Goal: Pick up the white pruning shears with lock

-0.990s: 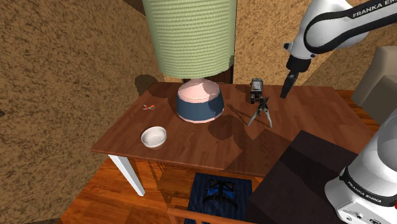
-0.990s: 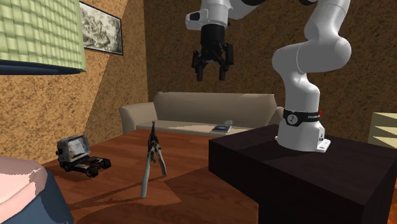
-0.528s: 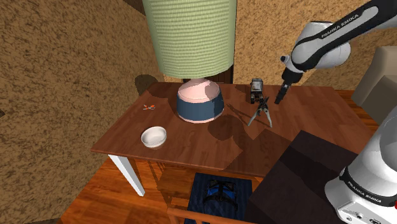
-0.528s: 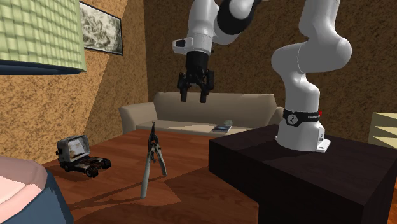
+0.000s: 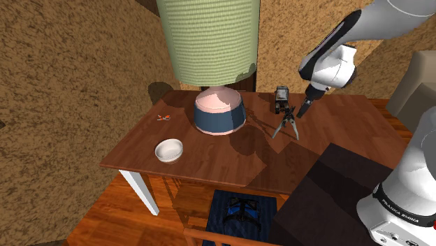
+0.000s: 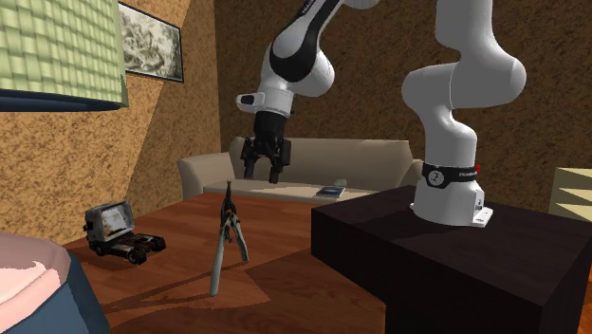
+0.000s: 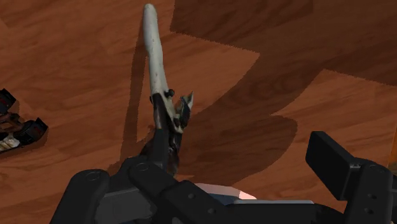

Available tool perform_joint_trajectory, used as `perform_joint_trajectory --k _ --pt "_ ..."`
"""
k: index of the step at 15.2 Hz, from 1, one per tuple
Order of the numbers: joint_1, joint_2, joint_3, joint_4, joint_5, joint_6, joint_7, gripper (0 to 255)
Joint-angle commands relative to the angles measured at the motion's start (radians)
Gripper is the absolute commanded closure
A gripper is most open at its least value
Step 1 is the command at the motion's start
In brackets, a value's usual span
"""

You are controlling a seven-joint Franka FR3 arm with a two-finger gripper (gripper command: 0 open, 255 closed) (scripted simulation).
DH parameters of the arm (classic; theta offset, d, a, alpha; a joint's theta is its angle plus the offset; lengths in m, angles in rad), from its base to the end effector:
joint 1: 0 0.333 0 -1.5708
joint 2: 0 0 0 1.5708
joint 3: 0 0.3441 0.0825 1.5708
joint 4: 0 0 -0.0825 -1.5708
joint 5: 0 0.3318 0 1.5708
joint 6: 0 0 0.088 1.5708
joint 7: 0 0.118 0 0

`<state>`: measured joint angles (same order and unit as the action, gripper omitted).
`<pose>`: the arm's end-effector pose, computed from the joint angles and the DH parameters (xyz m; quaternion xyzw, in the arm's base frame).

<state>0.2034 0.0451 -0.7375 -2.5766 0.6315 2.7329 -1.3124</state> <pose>0.3594 -0.2359 0.3209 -0.9844 -0.1057 -0.1385 0.0263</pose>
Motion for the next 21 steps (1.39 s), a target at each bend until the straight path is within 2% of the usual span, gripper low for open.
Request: perform_joint_trajectory --k 1,3,5,13,15,16,21 --pt "-0.025 0.139 0.03 0.08 0.289 -0.017 -0.243 0" --pt "-0.112 0.239 0.105 0.156 0.442 -0.044 -0.38 0" --pt "-0.178 0.33 0.155 0.232 0.558 -0.073 -0.485 0" --pt "-0.245 0.454 0.231 0.293 0.725 -0.071 -0.626 0" --pt "-0.245 0.454 0.231 0.293 0.725 -0.071 -0.626 0" --pt "-0.244 0.454 0.232 0.293 0.725 -0.07 -0.625 255" --pt "-0.243 0.453 0.231 0.292 0.725 -0.07 -0.626 255"
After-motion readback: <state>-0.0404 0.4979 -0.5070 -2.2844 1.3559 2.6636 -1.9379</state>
